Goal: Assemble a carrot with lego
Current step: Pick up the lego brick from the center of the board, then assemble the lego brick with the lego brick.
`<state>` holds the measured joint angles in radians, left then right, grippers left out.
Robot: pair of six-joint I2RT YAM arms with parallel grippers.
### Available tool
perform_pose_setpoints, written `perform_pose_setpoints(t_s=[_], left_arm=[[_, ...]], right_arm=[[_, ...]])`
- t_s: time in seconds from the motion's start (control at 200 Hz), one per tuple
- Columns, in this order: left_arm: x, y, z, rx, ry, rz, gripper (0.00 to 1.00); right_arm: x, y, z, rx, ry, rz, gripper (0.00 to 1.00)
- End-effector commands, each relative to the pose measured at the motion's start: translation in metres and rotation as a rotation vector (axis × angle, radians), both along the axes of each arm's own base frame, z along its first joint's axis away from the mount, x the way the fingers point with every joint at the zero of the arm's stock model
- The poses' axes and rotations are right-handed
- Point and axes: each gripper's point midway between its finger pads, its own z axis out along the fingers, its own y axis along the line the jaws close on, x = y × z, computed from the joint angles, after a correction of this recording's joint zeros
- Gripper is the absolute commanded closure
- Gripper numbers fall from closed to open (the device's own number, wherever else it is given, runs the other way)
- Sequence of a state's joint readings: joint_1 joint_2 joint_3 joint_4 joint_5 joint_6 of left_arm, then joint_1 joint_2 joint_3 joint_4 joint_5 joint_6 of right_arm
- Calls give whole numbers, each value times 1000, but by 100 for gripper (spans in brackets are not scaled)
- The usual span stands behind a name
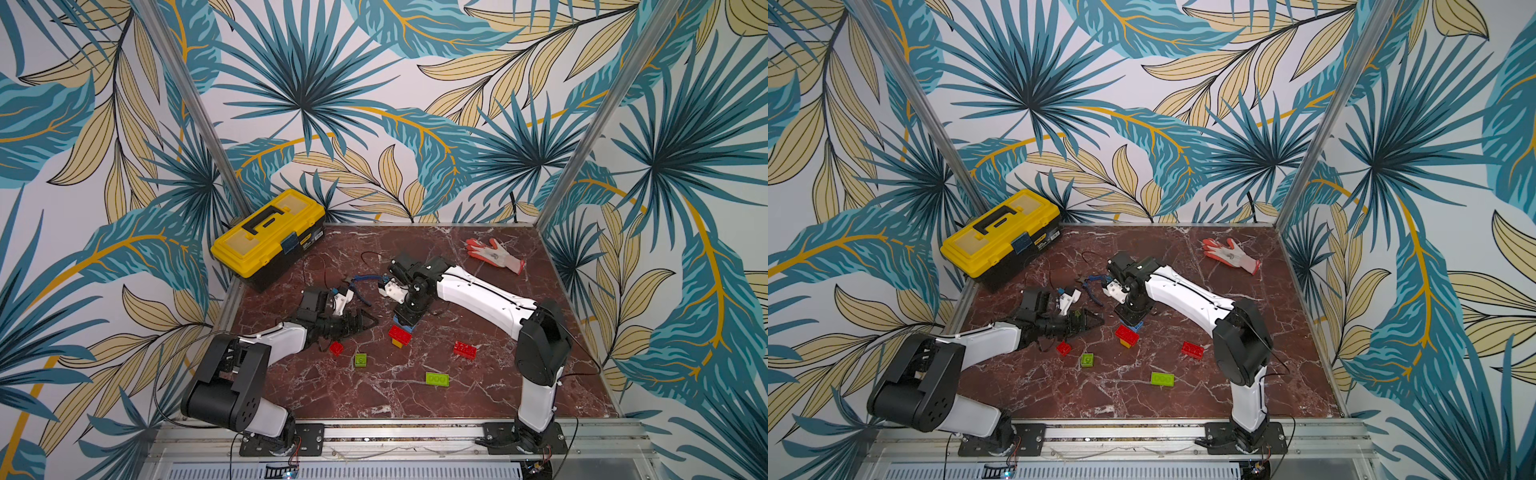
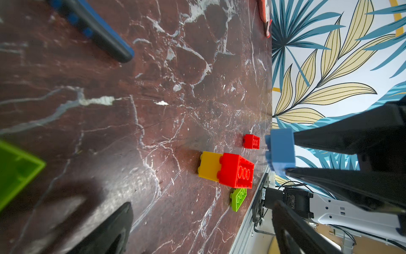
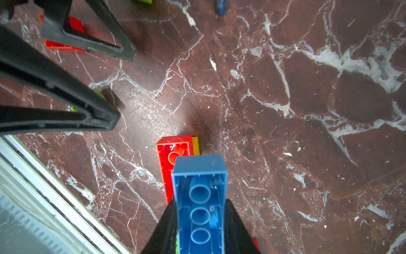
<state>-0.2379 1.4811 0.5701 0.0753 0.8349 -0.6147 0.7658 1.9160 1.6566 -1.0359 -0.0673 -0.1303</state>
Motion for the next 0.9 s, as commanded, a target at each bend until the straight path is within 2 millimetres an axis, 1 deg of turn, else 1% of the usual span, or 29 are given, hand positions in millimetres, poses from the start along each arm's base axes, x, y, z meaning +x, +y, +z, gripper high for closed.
perform_pose_setpoints(t_s=[0.0,0.205,0.215,0.235,0.416,0.686,0.896], left_arm=[[0,-1,1,-13,-10,-14,1],[1,-2,-2,-11,-2,-14,1],[1,-2,-2,-11,-1,-15,1],[1,-2,-2,-12,0,-14,1],[0,-2,-2,-13,0,-16,1],[0,-2,-2,-15,3,-16,1],[1,-2,-2,-14,3,-16,1]], right_arm=[[-7,-4,-8,-66,14,2,73],[-10,-2,-12,-70,21,0,73],[-17,4,-12,-70,20,22,73],[-20,7,-13,-71,24,31,73],[-24,11,-21,-88,33,41,73],[-24,12,-30,-97,31,37,73],[-20,11,-27,-97,4,34,73]])
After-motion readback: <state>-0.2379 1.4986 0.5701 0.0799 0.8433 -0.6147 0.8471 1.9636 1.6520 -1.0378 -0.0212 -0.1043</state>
